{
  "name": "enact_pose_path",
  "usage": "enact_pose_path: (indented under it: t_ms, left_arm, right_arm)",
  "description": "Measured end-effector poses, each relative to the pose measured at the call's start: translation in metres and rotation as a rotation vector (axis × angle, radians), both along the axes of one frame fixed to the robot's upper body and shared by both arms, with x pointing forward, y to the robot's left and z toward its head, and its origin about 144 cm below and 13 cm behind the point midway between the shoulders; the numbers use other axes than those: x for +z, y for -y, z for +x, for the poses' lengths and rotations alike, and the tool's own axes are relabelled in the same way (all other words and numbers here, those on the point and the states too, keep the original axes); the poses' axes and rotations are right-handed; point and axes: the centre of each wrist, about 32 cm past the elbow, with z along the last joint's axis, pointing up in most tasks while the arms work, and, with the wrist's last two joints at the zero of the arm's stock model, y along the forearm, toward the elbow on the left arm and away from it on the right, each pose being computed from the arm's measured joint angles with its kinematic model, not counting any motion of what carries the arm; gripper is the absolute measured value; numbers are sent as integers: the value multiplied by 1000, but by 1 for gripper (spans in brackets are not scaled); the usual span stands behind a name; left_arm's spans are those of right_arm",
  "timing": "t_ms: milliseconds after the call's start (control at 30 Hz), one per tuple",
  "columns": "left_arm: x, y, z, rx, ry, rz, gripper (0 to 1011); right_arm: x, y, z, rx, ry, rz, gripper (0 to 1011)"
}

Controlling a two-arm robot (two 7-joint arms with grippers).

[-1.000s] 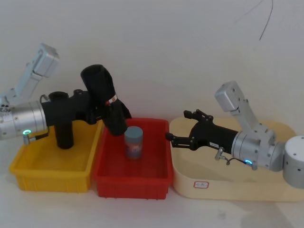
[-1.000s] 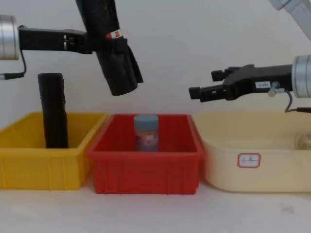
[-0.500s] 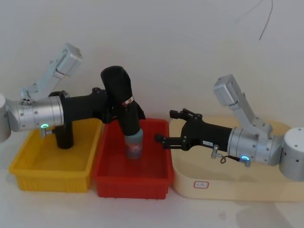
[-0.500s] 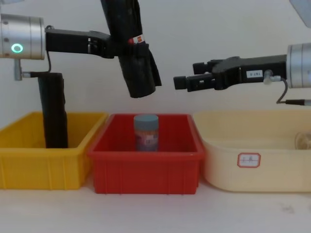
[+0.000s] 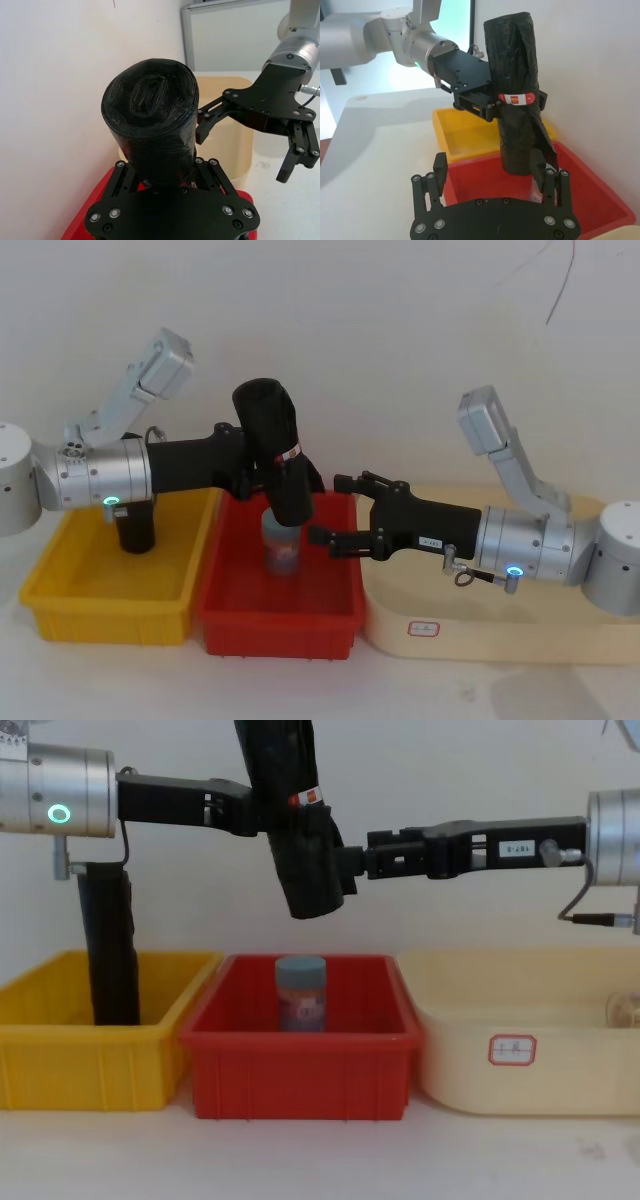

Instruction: Pick up the garbage bag with the one hand and transfer it to the other hand.

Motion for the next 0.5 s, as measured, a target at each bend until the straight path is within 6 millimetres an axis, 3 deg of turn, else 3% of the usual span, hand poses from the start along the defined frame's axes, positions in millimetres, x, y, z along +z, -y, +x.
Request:
enact_pose_path:
  t_ms: [500]
  left_arm:
    - [0,7,-1,-37,-28,-32,415]
  right_arm:
    - [2,-8,4,-3,-6,-11,1004]
